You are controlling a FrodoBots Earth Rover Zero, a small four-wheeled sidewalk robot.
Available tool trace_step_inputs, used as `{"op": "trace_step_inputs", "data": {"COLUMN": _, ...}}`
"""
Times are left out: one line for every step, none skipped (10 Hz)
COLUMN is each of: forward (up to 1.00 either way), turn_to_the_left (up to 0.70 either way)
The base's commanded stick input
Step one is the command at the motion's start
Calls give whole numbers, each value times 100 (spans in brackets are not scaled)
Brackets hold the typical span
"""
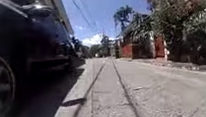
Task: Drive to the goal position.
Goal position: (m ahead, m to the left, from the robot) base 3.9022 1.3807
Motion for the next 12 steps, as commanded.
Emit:
{"op": "trace_step_inputs", "data": {"forward": 70, "turn_to_the_left": 5}}
{"op": "trace_step_inputs", "data": {"forward": 70, "turn_to_the_left": 0}}
{"op": "trace_step_inputs", "data": {"forward": 70, "turn_to_the_left": 0}}
{"op": "trace_step_inputs", "data": {"forward": 72, "turn_to_the_left": 1}}
{"op": "trace_step_inputs", "data": {"forward": 85, "turn_to_the_left": 7}}
{"op": "trace_step_inputs", "data": {"forward": 85, "turn_to_the_left": 2}}
{"op": "trace_step_inputs", "data": {"forward": 87, "turn_to_the_left": 2}}
{"op": "trace_step_inputs", "data": {"forward": 99, "turn_to_the_left": 0}}
{"op": "trace_step_inputs", "data": {"forward": 100, "turn_to_the_left": 0}}
{"op": "trace_step_inputs", "data": {"forward": 100, "turn_to_the_left": 0}}
{"op": "trace_step_inputs", "data": {"forward": 100, "turn_to_the_left": 0}}
{"op": "trace_step_inputs", "data": {"forward": 100, "turn_to_the_left": 0}}
